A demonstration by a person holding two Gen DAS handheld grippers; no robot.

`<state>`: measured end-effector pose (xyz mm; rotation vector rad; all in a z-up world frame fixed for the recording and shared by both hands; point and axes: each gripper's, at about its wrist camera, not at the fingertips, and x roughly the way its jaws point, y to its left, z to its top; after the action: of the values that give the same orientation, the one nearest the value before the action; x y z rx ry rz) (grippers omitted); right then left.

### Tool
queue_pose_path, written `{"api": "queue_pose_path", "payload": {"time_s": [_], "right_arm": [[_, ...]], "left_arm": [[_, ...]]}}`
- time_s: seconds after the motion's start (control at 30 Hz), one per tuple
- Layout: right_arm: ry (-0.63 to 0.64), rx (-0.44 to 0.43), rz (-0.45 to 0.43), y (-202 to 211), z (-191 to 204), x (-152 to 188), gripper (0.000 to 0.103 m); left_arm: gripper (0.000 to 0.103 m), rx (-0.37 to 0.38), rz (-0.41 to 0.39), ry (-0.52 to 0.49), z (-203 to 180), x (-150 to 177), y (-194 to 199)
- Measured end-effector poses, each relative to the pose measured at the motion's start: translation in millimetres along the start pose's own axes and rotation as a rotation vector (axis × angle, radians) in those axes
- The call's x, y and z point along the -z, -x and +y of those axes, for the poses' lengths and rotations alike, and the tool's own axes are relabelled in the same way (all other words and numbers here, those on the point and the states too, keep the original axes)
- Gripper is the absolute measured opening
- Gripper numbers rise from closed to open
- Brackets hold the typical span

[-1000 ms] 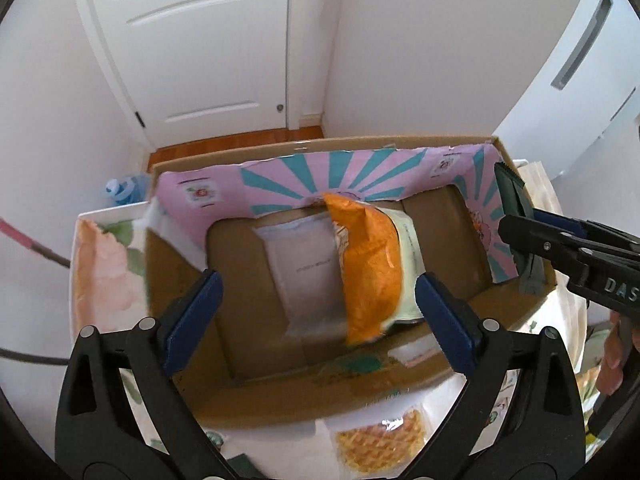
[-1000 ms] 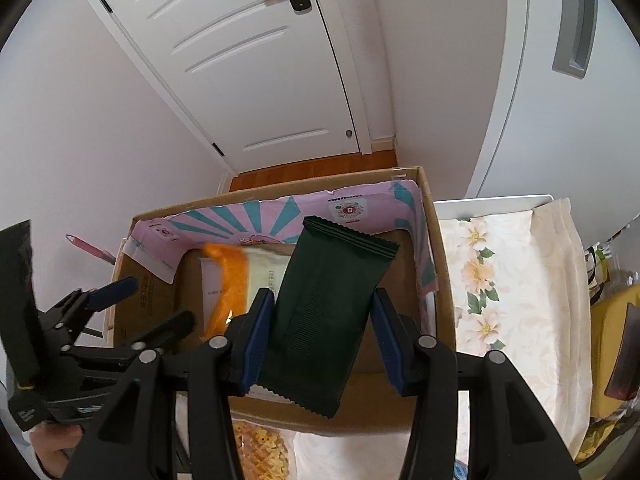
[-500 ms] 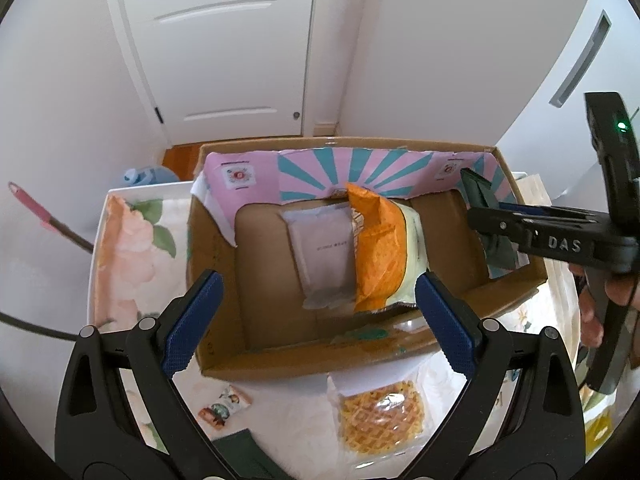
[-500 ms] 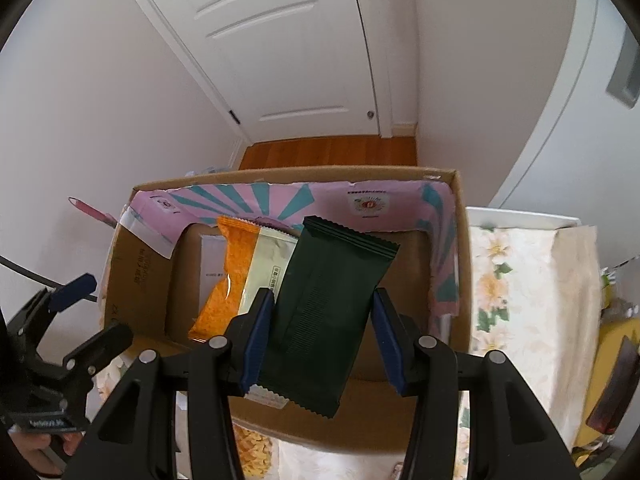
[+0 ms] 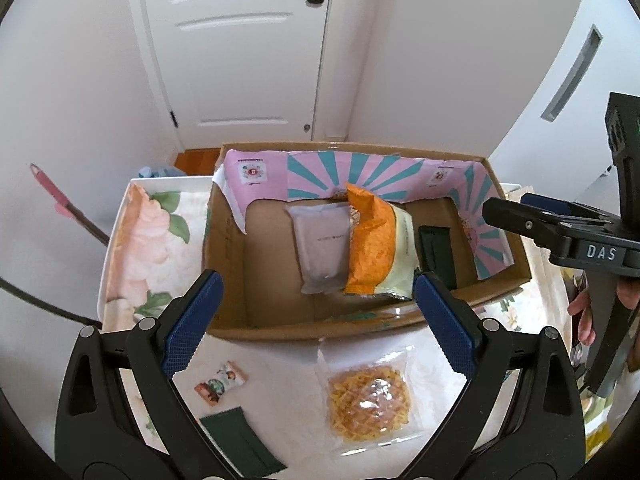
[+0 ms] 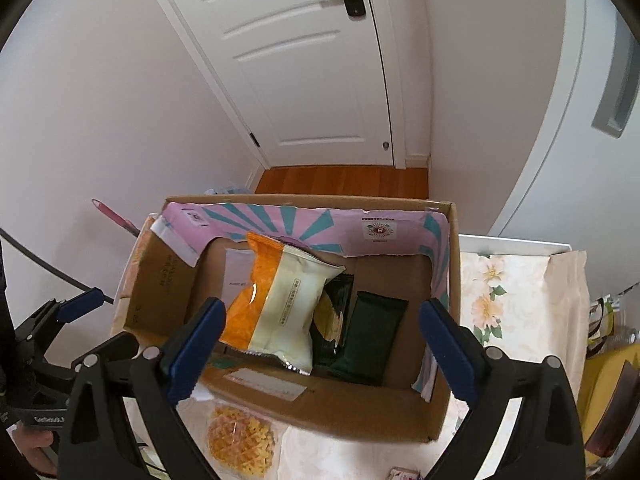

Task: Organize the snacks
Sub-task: 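Raise both tools back from the box over the table, then lower the left tool over the waffle packet while the right tool moves toward the white packet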

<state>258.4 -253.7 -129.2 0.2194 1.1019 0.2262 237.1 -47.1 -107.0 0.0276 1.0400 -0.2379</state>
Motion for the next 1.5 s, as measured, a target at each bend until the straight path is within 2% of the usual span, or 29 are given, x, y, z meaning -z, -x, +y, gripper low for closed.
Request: {"api": "queue_pose_path", "payload": {"time_s": [0.27, 0.47, 0.73, 0.8, 0.83, 1.0, 1.17, 1.33, 1.5], "right_arm": [[0.072, -0.003, -0.088, 47, 11, 11, 0.096], [0.09, -0.032, -0.126, 74, 17, 33, 0.096], [0.127, -0.013, -0.149, 105, 15, 76, 0.096], [0.135, -0.01, -0.16, 110, 12, 85, 0.097], [0.139, -0.009, -0.169, 114, 9, 92, 0.102], [0.146, 0.003, -0.19, 120, -1, 121, 0.102], [0.169, 0.011, -0.207, 117, -11, 155, 0.102], [0.155, 0.033, -0.161, 108, -24, 184, 0.102], [0.168, 0.068, -0.135, 94, -32, 209, 0.102]], "left_arm": [[0.096, -0.022, -0.063, 0.047, -6, 19, 38], [0.096, -0.041, -0.085, 0.074, -14, 43, 61], [0.096, -0.061, -0.1, 0.119, -35, 95, 88], [0.097, -0.067, -0.097, 0.141, -40, 113, 92], [0.097, -0.068, -0.094, 0.149, -41, 119, 93], [0.096, -0.078, -0.077, 0.193, -55, 160, 92], [0.096, -0.072, -0.054, 0.209, -68, 185, 82], [0.096, -0.066, -0.039, 0.191, -79, 200, 68], [0.096, -0.053, -0.01, 0.183, -81, 201, 41]]}}
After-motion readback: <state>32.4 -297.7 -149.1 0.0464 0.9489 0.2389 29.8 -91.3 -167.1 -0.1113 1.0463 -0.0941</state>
